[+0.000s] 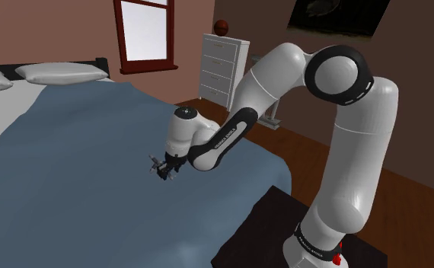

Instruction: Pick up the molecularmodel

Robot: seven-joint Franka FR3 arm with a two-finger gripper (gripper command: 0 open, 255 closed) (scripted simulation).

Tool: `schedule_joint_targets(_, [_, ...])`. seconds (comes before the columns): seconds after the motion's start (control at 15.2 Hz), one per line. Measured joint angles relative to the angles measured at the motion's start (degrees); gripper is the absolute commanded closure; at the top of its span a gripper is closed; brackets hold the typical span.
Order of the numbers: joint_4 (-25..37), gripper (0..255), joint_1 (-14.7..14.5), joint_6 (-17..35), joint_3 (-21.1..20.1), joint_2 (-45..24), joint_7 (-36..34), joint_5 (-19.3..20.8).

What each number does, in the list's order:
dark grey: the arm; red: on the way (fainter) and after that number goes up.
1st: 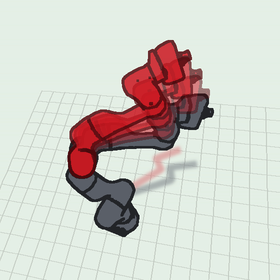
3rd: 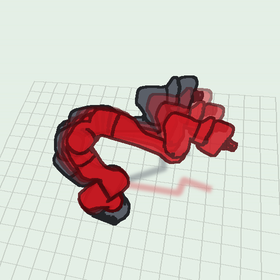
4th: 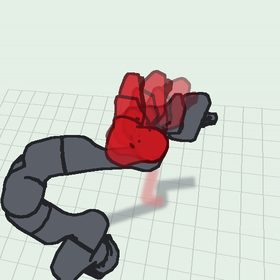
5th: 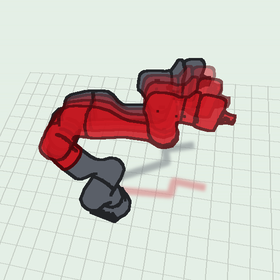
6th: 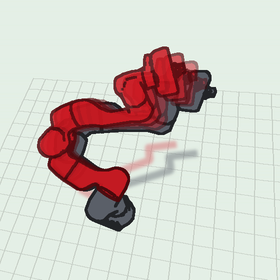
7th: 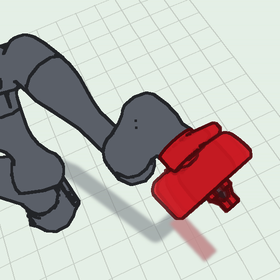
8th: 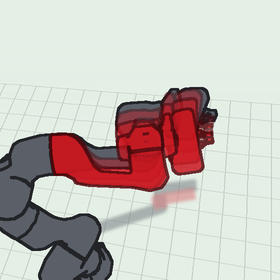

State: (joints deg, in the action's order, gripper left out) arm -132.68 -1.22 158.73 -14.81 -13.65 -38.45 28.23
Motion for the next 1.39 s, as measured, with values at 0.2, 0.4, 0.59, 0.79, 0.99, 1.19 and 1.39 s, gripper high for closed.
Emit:
schedule_joint_targets(0.2, [0.0,255,-0.1,0.1,0.1,-0.1,-0.1,0.2])
schedule_joint_targets(0.4, [0.0,255,-0.1,0.1,0.1,-0.2,-0.2,0.2])
schedule_joint_targets(0.59, [0.0,255,-0.1,0.1,0.1,-0.1,-0.2,0.2])
schedule_joint_targets(0.79, [0.0,255,0.5,-1.1,-0.8,1.2,1.3,-1.6])
schedule_joint_targets(0.99, [0.0,255,1.2,-2.9,-1.8,3.2,3.5,-4.1])
schedule_joint_targets(1.19, [0.2,255,1.7,-4.7,-2.7,5.2,5.4,-6.5])
schedule_joint_targets(1.39, [0.2,255,2.0,-6.3,-3.3,7.0,7.1,-8.5])
